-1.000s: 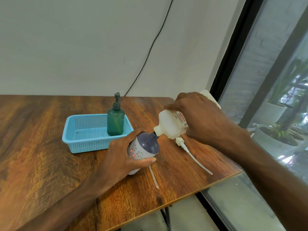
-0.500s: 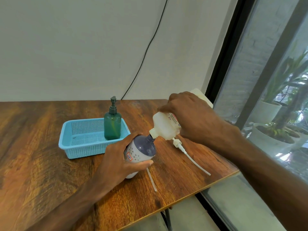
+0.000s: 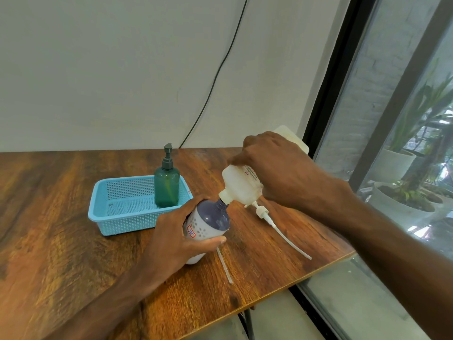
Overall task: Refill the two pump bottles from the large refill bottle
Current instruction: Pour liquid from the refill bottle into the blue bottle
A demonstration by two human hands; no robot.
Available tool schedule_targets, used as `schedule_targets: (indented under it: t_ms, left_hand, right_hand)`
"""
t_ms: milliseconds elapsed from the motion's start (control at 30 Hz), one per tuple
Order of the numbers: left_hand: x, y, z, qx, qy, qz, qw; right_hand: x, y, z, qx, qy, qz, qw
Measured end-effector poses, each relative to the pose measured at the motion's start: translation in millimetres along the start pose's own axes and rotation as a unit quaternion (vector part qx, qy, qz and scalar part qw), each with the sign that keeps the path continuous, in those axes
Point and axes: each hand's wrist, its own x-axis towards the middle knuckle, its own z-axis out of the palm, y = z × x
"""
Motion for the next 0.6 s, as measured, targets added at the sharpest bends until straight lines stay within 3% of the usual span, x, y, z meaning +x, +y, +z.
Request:
schedule_targets:
  t_ms: [600]
  left_hand:
    - [0.5,-1.7,-3.0,-0.015,-0.001,-0.011,1.0]
  right_hand:
    - [15.5,-9.4,-13.1,-0.046,-0.02,-0.026,0.998]
